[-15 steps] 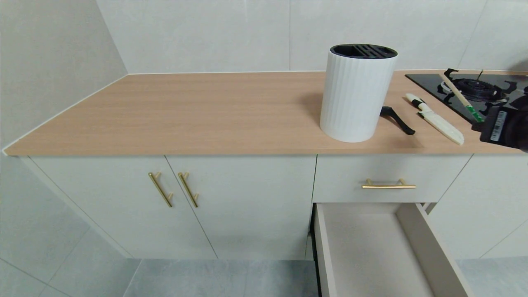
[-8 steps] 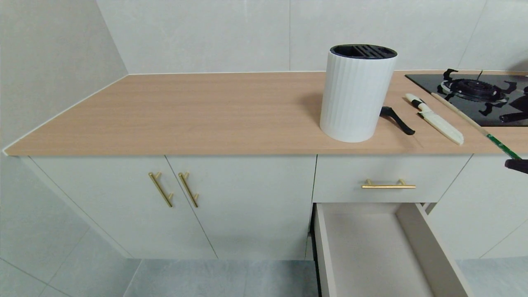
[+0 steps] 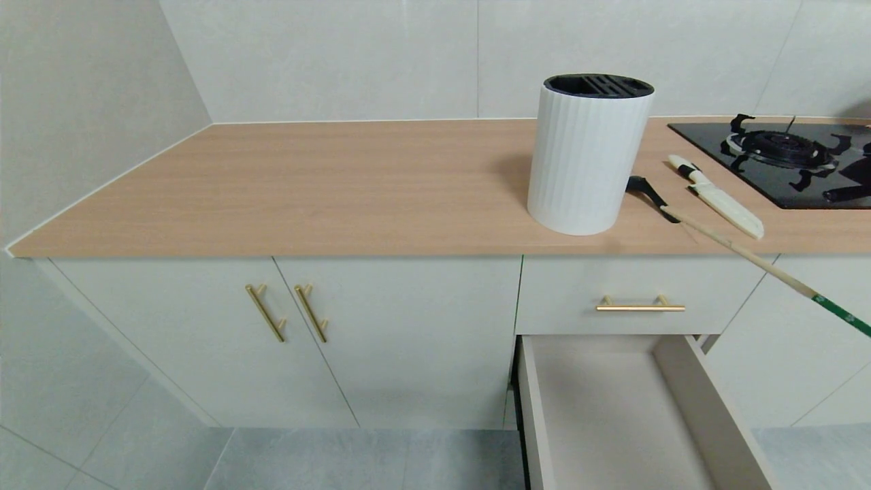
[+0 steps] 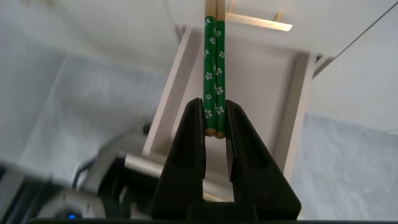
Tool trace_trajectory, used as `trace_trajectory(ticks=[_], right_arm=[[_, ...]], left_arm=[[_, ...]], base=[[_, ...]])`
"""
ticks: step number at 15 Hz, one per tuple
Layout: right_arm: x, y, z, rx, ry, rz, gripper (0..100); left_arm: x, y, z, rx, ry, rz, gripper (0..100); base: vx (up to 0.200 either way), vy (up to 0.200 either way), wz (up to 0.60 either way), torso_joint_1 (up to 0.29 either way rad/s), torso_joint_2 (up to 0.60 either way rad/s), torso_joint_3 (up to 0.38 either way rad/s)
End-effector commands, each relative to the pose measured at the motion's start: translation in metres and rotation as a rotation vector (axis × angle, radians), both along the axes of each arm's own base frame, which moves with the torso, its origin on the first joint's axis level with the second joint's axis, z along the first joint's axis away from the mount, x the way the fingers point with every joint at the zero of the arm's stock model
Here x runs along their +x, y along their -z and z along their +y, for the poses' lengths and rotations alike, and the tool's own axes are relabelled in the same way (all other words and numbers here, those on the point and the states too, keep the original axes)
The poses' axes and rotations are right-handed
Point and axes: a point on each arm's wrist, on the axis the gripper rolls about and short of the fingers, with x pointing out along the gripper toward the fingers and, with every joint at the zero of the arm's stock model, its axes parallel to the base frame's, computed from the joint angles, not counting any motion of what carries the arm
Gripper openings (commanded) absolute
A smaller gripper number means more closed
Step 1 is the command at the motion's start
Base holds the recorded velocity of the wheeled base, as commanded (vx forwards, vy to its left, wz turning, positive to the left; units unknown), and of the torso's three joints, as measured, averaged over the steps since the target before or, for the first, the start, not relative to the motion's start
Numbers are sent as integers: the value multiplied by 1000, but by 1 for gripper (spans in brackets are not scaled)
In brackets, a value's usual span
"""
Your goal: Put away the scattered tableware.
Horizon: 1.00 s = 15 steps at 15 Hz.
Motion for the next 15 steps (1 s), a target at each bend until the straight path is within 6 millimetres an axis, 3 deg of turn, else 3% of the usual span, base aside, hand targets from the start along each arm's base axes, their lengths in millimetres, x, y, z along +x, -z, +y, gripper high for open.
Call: trace_trajectory(ticks=[1,4,9,15], right_arm=[[-5,2,0,-22,-40,23,0],[2,15,7,-72,-102,146,0],[61,68,43,-187,-95,537,0],[104,99,64,-124,45,678,0]], left_arm=[[0,0,0,0,-1,1,100],[0,0,0,0,-1,1,100],[0,0,0,0,-1,1,100],[0,0,0,0,-1,1,100]], base=[[0,0,0,0,0,0],[0,0,0,0,0,0],[0,0,0,0,0,0],[0,0,0,0,0,0]])
